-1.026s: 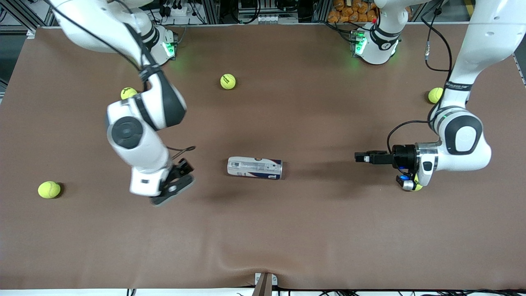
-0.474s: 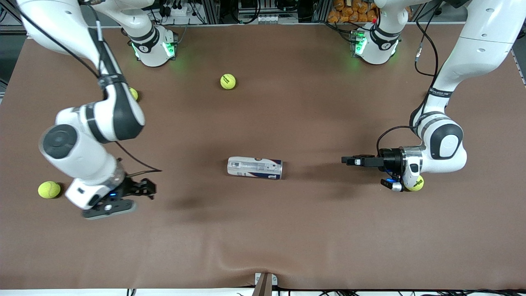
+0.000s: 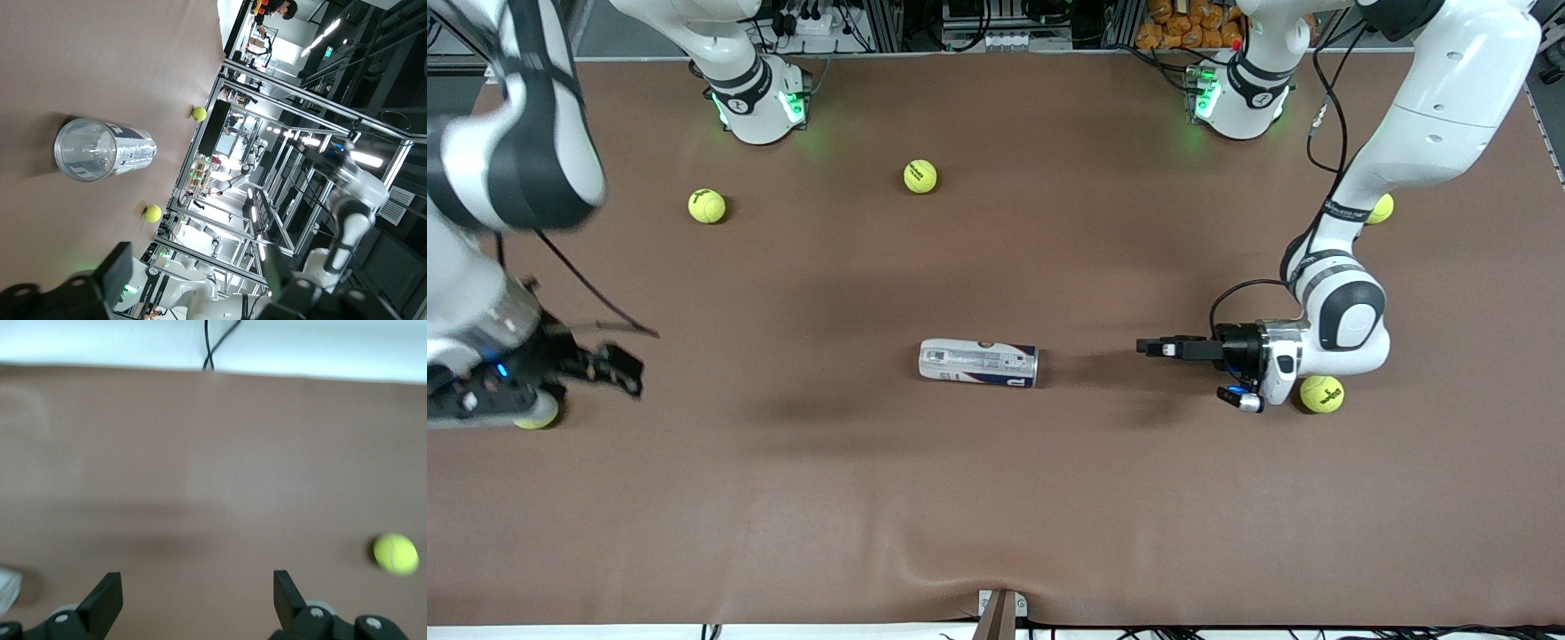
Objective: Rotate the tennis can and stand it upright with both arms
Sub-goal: 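Lay the can down, open the right gripper while the left gripper approaches, then move the left gripper to the can's bottom end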
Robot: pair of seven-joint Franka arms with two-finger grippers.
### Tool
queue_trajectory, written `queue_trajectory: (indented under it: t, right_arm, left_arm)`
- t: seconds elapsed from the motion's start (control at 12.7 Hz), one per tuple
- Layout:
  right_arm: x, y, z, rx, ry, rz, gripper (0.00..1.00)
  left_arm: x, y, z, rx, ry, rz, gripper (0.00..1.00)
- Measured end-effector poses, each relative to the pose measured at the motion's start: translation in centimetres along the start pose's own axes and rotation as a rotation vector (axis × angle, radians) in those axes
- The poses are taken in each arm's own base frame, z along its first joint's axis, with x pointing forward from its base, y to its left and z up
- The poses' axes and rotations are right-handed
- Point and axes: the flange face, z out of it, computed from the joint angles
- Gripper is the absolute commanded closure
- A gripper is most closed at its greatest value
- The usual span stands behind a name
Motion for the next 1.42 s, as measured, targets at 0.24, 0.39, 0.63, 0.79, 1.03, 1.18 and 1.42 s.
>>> queue_trajectory:
  t: [0.24,0.39,0.63,0.79,1.03,1.18,1.42]
  right_arm:
    - [-4.0,-0.1,-8.2,-0.016,-0.013,0.012,0.00]
    - [-6.5,0.3,-11.3,-0.025,-0.050,0.024,0.00]
    - [-9.8,-0.4,-12.6,0.043,-0.193,0.042,0.00]
    - [-10.1,-0.2,-12.0,0.062,-0.223,0.064,0.00]
    - [-10.7,3.6,-11.9,0.068,-0.245,0.136,0.00]
    - [-11.4,5.1,-12.6,0.071,-0.252,0.164,0.00]
    - [-11.8,5.7,-13.0,0.072,-0.246,0.176,0.00]
  left_arm:
    - [0.3,-0.7,1.2,0.038,0.021,0.009,0.36]
    - [0.4,-1.1,2.5,0.076,0.042,0.011,0.36]
    - [0.5,-2.4,4.3,0.087,0.053,0.032,0.39]
    - [0.8,-4.0,4.8,0.074,0.054,0.054,0.50]
    - [1.5,-5.7,6.2,0.059,0.066,0.065,0.50]
    - [1.8,-6.1,7.4,0.056,0.069,0.064,0.50]
    - [2.3,-6.3,9.5,0.061,0.085,0.066,0.50]
